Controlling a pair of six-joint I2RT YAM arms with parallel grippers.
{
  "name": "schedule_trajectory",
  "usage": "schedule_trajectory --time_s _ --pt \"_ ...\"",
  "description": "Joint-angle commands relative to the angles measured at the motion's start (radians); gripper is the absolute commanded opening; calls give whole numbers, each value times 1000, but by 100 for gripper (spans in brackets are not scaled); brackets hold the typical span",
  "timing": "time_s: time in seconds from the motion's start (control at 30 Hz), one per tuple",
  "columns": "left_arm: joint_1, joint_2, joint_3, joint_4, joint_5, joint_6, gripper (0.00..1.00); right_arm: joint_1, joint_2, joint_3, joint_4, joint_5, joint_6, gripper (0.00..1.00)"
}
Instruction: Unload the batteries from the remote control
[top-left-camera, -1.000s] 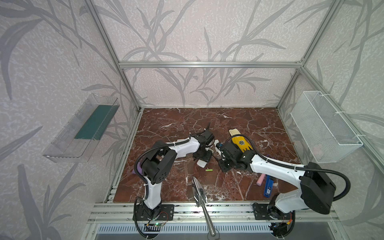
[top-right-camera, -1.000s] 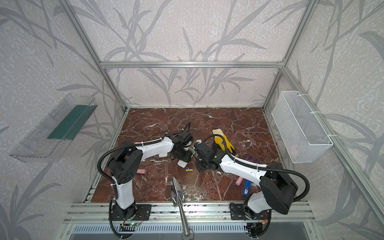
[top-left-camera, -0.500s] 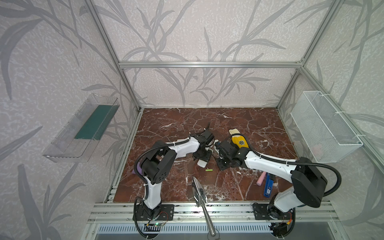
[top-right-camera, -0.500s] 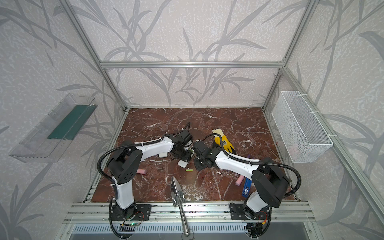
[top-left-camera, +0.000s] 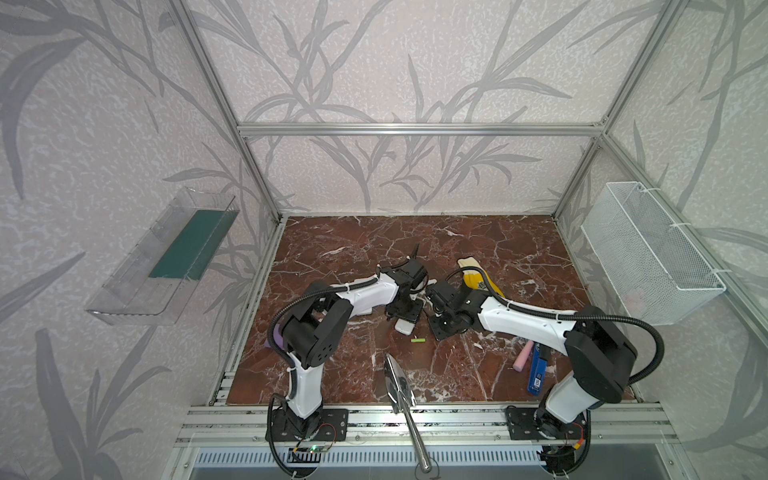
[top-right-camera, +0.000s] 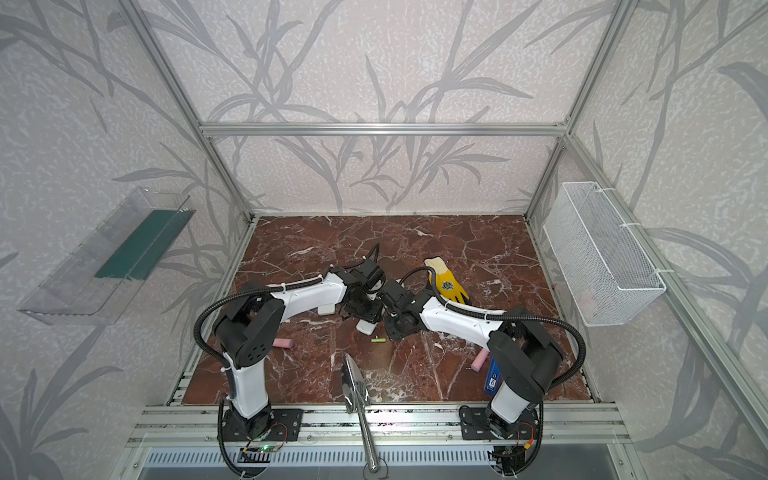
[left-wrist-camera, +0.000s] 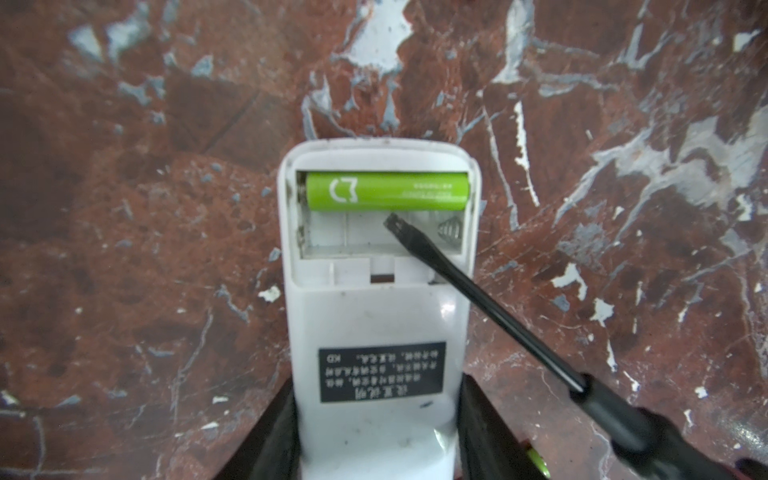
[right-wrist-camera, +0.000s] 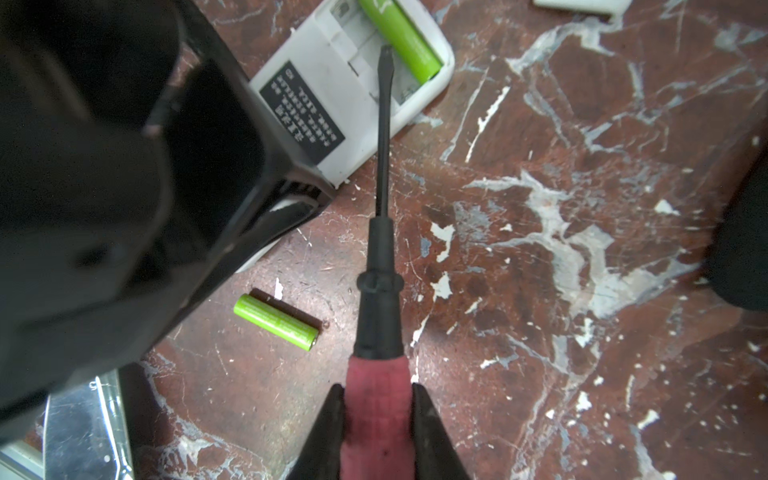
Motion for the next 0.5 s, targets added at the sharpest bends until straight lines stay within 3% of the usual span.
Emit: schedule_trajectory --time_s 0.0,0.27,0.47 --pt "-7 52 -45 10 65 34 32 -6 44 -2 56 9 19 0" --pt "-7 53 -42 -8 38 37 31 -6 35 -43 83 7 24 0" --pt "-7 46 -35 -36 -35 44 27 -6 -10 -27 -34 28 44 0"
